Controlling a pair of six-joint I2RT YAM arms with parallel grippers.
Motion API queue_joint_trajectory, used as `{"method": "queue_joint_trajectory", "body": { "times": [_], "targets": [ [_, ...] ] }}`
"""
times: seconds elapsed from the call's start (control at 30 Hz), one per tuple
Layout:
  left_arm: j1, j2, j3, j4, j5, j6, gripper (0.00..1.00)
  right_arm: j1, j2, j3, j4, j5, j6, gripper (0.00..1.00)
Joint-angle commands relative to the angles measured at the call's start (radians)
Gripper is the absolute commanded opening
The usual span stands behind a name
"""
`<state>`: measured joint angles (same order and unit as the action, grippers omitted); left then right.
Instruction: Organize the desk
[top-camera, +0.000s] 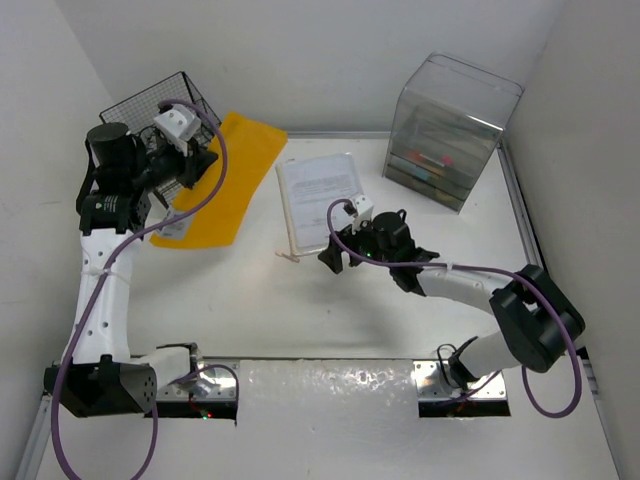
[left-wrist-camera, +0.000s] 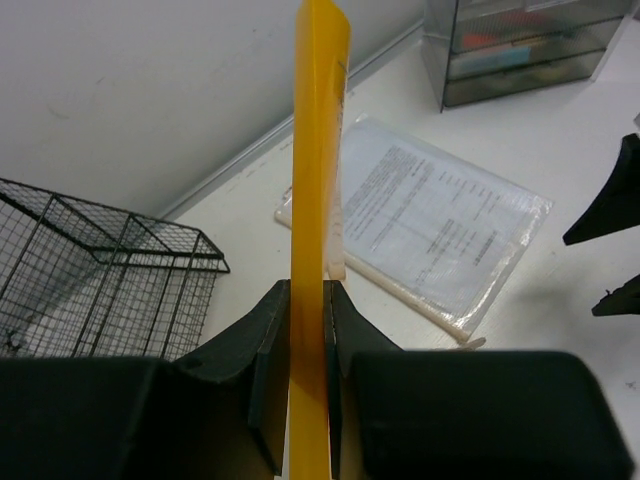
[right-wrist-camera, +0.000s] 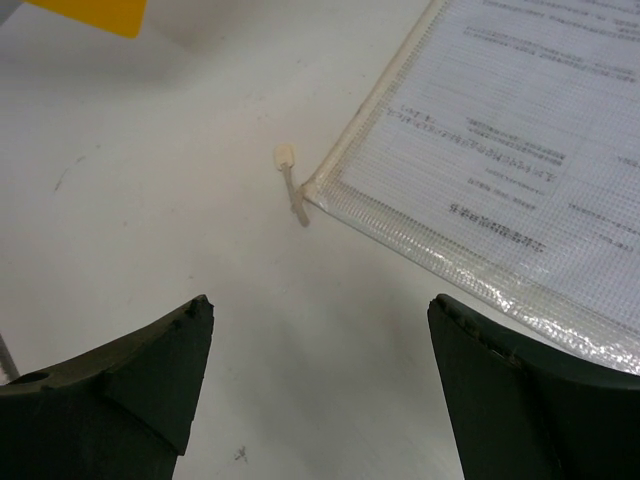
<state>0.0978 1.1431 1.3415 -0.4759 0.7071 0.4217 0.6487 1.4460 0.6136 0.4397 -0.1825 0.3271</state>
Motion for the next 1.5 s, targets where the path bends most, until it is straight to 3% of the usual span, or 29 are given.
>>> {"method": "queue_joint_trajectory", "body": {
  "times": [0.0, 0.1, 0.2, 0.4, 0.93, 1.07, 1.1, 1.17, 1.23, 1.3, 1.37, 1.4, 1.47],
  "targets": [
    [0.008, -0.020, 0.038, 0.095, 0.071, -0.073, 0.00, -0.027, -0.019, 0.005, 0.097, -0.095, 0.007, 0.86],
    [0.008, -0.031, 0.048, 0.088, 0.140, -0.080, 0.00, -0.064, -0.001, 0.009, 0.197, -0.213, 0.088, 0.90],
    [0.008, -0.055, 0.058, 0.094, 0.190, -0.103, 0.00, -0.124, 0.053, 0.053, 0.414, -0.302, 0.200, 0.92],
    [0.006, -0.092, 0.079, 0.100, 0.302, -0.153, 0.00, -0.126, 0.172, 0.169, 0.704, -0.399, 0.331, 0.94],
    [0.006, -0.106, 0.071, 0.114, 0.445, -0.192, 0.00, -0.126, 0.415, 0.431, 1.087, -0.560, 0.561, 0.90],
    [0.006, -0.111, 0.027, 0.152, 0.494, -0.208, 0.00, -0.116, 0.447, 0.471, 1.197, -0.629, 0.677, 0.69],
    [0.008, -0.111, 0.016, 0.173, 0.505, -0.216, 0.00, -0.113, 0.444, 0.471, 1.220, -0.635, 0.687, 0.54],
    [0.008, -0.109, -0.016, 0.203, 0.529, -0.231, 0.00, -0.101, 0.423, 0.456, 1.223, -0.644, 0.678, 0.41],
    [0.008, -0.103, -0.040, 0.211, 0.551, -0.219, 0.00, -0.093, 0.400, 0.434, 1.216, -0.652, 0.644, 0.18],
    [0.008, -0.094, -0.044, 0.133, 0.578, -0.108, 0.00, -0.087, 0.361, 0.400, 1.194, -0.650, 0.621, 0.00],
    [0.006, -0.088, -0.041, 0.007, 0.572, 0.031, 0.13, -0.081, 0.340, 0.371, 1.193, -0.660, 0.601, 0.00],
    [0.005, -0.086, -0.044, -0.019, 0.540, 0.066, 0.35, -0.081, 0.323, 0.364, 1.194, -0.675, 0.599, 0.00],
    [0.003, -0.085, -0.042, -0.099, 0.510, 0.173, 0.52, -0.075, 0.310, 0.351, 1.215, -0.696, 0.599, 0.00]
  ]
}}
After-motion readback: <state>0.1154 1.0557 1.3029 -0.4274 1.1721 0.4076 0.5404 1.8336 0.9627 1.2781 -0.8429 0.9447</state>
